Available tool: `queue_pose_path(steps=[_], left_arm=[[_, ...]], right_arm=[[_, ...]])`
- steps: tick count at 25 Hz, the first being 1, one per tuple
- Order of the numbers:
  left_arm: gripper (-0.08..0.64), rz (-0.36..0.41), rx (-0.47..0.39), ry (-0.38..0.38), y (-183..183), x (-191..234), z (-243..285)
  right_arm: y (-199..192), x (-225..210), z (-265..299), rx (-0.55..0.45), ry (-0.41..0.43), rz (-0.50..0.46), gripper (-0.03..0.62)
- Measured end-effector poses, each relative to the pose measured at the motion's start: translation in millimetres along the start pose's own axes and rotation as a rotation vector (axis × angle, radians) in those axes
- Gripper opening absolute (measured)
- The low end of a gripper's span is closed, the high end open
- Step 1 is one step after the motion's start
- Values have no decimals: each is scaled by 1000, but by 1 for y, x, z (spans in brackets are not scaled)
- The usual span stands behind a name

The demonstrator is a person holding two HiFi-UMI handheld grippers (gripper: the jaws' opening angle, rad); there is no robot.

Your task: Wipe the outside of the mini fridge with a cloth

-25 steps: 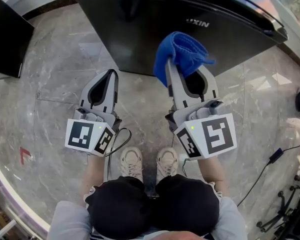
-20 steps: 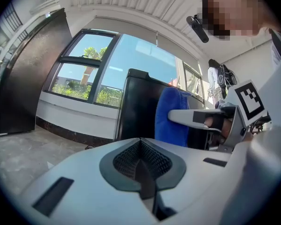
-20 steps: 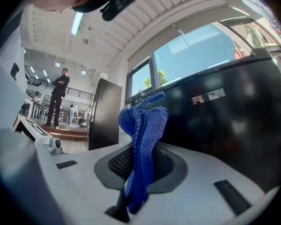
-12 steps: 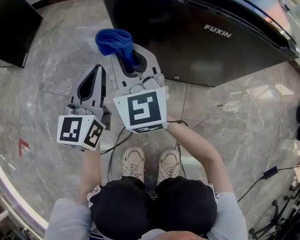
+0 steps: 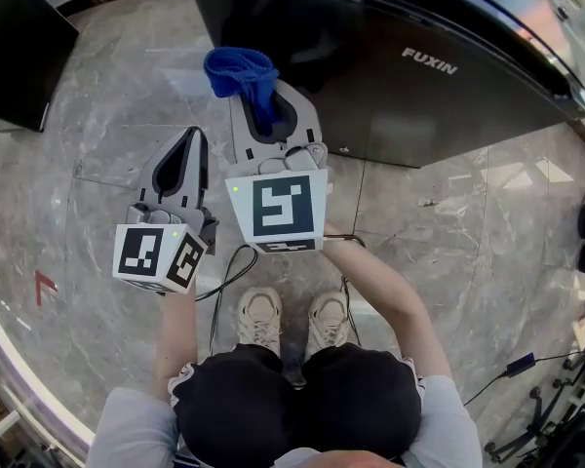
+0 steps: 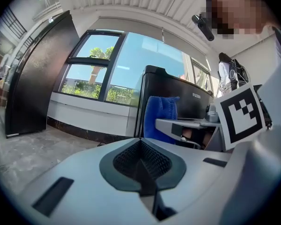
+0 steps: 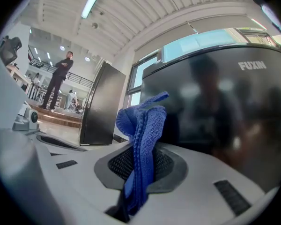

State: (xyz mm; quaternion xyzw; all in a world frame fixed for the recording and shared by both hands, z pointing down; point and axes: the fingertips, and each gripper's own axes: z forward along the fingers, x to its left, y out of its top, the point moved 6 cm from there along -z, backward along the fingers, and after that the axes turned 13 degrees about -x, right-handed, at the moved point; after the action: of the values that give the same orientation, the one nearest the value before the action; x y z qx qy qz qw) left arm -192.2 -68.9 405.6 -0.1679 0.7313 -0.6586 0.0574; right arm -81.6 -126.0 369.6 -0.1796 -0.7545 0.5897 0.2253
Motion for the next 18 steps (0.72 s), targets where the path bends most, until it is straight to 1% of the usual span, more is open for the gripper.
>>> queue_pose_path(steps=[3,6,8,11,14,18], left_arm=[[5,1,-2,-13,-2,-3,2],[5,-8,-6,-13,-3,-4,2],[5,-8,-2,-16,-4,-5,1],[5,-16,-7,-23,-5,-9,1],[5,-15,-7,-35,-5,-12,1],[5,-15,-3,-50,-6,-16,2]], right_arm=[[0,-13,-16,-6,-47,5,75],[6,-30,-30,-75,-109,11,75],[10,-41,-40,-87,-144,25,75],[13,-57,-58,-67,-194,38,75],[12,-78,-81,-20,-220,-12,75],[16,-108,-109,-11,-313,-27,75]])
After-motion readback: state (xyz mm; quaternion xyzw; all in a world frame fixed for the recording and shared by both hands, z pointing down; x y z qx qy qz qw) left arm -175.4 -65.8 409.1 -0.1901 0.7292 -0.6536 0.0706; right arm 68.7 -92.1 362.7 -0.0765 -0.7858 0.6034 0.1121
